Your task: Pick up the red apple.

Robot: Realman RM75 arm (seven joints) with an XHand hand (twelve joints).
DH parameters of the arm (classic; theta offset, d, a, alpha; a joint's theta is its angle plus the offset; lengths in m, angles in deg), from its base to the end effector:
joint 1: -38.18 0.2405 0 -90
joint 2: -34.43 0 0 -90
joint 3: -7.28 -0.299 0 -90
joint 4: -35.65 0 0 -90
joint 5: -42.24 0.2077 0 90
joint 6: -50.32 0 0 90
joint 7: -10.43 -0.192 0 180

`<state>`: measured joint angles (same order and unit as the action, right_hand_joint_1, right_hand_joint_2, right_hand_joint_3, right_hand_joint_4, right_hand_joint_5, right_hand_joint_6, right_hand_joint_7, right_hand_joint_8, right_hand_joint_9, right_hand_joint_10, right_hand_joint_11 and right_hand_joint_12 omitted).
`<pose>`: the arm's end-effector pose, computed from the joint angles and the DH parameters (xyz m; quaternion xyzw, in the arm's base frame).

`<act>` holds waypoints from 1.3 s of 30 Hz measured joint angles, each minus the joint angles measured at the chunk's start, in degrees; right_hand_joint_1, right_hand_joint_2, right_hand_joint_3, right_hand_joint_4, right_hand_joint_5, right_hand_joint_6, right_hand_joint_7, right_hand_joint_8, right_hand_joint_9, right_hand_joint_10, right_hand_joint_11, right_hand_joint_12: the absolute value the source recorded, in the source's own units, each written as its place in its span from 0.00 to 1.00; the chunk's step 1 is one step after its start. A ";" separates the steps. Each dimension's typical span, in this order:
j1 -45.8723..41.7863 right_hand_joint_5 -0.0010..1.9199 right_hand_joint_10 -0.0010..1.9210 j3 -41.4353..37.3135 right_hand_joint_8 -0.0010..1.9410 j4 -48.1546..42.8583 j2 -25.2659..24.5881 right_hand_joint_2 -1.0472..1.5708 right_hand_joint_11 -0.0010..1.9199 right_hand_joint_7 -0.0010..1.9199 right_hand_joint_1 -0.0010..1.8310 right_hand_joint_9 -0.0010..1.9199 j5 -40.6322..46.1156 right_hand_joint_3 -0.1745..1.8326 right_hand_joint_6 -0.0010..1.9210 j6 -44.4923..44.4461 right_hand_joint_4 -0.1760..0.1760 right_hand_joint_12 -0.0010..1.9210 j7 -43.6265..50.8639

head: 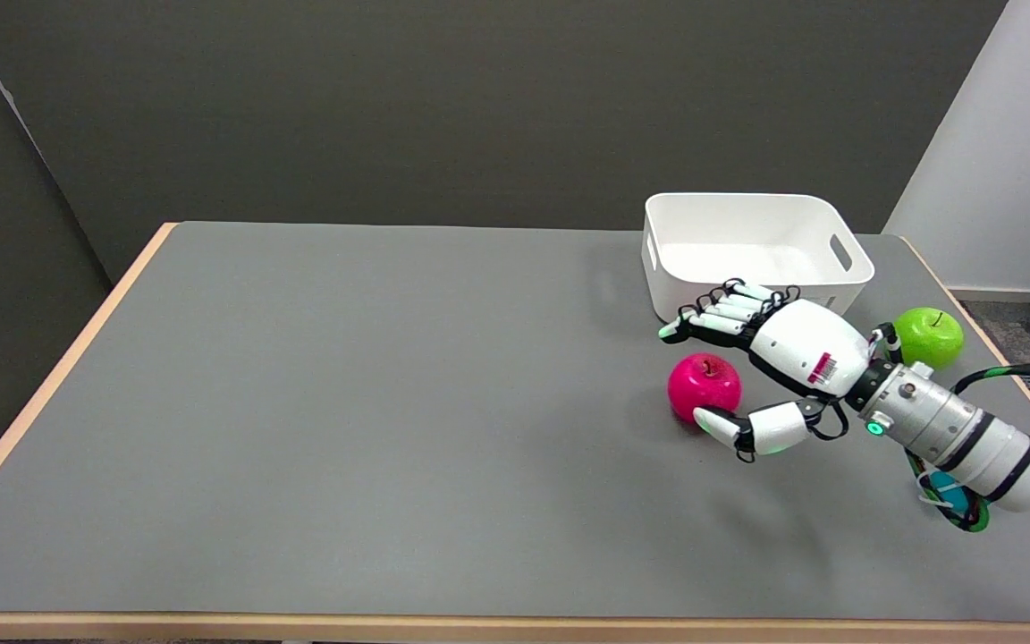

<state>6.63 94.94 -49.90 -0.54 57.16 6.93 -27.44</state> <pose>-0.2487 -0.2631 0.4312 0.8296 -0.0066 0.0282 0.5576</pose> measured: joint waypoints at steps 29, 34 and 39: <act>17.90 0.15 0.39 14.63 0.22 17.12 -4.20 0.65 0.09 0.20 0.22 0.16 -1.45 0.55 0.31 -1.10 0.87 0.64 -5.94; 18.62 0.16 0.38 15.47 0.24 18.36 -4.42 0.65 0.10 0.20 0.30 0.17 -1.45 0.59 0.34 -1.14 0.87 0.62 -6.64; 18.32 0.19 0.39 15.46 0.26 19.14 -4.42 0.66 0.11 0.21 0.35 0.18 -1.31 0.58 0.39 -1.43 0.90 0.63 -7.16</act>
<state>24.95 110.41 -30.77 -4.96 55.86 5.50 -34.60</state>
